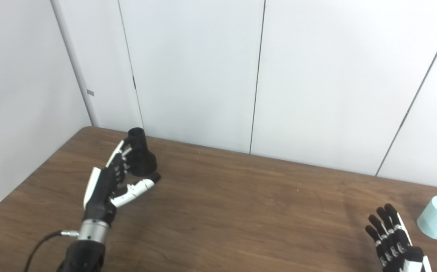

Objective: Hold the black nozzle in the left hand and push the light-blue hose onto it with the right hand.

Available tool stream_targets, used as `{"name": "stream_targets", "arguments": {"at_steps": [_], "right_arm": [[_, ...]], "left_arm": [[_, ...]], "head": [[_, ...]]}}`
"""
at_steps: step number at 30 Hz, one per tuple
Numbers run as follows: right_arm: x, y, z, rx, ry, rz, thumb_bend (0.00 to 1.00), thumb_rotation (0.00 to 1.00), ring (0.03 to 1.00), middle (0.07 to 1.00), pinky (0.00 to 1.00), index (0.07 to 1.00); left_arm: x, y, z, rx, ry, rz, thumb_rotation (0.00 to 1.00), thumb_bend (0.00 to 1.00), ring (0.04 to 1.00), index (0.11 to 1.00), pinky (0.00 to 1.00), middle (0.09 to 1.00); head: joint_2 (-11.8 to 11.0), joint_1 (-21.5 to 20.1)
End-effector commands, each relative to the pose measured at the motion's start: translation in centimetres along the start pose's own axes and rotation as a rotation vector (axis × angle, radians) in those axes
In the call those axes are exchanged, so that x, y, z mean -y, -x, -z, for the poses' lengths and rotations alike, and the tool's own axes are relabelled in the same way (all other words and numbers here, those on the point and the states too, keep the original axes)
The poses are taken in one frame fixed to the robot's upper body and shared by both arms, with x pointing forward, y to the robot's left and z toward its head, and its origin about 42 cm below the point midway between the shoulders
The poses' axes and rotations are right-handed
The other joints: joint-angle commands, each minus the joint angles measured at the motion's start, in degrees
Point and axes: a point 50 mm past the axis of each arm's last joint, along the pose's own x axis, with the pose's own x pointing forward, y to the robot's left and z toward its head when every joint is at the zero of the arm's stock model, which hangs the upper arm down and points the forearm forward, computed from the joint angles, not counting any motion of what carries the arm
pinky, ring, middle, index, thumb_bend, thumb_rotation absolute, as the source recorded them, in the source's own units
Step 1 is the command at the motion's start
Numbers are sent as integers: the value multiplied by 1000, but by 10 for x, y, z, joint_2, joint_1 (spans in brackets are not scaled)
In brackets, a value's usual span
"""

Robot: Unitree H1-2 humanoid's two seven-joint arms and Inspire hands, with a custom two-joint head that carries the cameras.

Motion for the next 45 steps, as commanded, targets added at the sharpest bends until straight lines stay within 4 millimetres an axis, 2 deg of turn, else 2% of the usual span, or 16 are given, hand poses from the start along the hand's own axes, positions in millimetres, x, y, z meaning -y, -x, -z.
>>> {"name": "stream_targets", "arguments": {"at_steps": [1, 6, 12, 16, 22, 28, 33, 45], "right_arm": [[4, 17, 25, -78, -10, 28, 663, 1000, 935, 956, 909, 964], [3, 17, 26, -78, -2, 27, 659, 1000, 935, 955, 905, 962], [1, 17, 25, -77, 1, 23, 655, 1000, 930, 948, 898, 960], [2, 16, 25, -80, 1, 20, 648, 1000, 932, 945, 900, 961], [2, 15, 25, -82, -7, 17, 641, 1000, 930, 947, 894, 962], [1, 11, 24, -82, -13, 15, 638, 1000, 930, 947, 887, 961], [-3, 8, 23, -79, -22, 6, 628, 1000, 931, 947, 883, 958], [-2, 6, 21, -71, -12, -14, 629, 1000, 924, 941, 845, 940]], "left_arm": [[-10, -14, -21, 92, -28, -37, 328, 758, 890, 906, 863, 888], [-28, -27, -24, 98, -71, -88, 319, 798, 923, 908, 910, 917], [-37, -39, -22, 73, -131, -95, 318, 816, 974, 922, 982, 960], [-42, -51, -14, 44, -248, -88, 320, 853, 999, 935, 1000, 995], [-47, -72, 0, -15, -401, -71, 306, 925, 1000, 966, 1000, 1000], [-46, -100, 15, -92, -540, -35, 337, 982, 1000, 957, 1000, 1000], [-46, -118, 26, -156, -607, 15, 359, 1000, 1000, 986, 1000, 1000], [-45, -153, 38, -292, -639, -13, 395, 1000, 1000, 972, 1000, 1000]], "head": [[1, 1], [6, 0], [12, -2], [13, -1], [17, 2], [27, 5], [29, 5], [28, 9]]}}
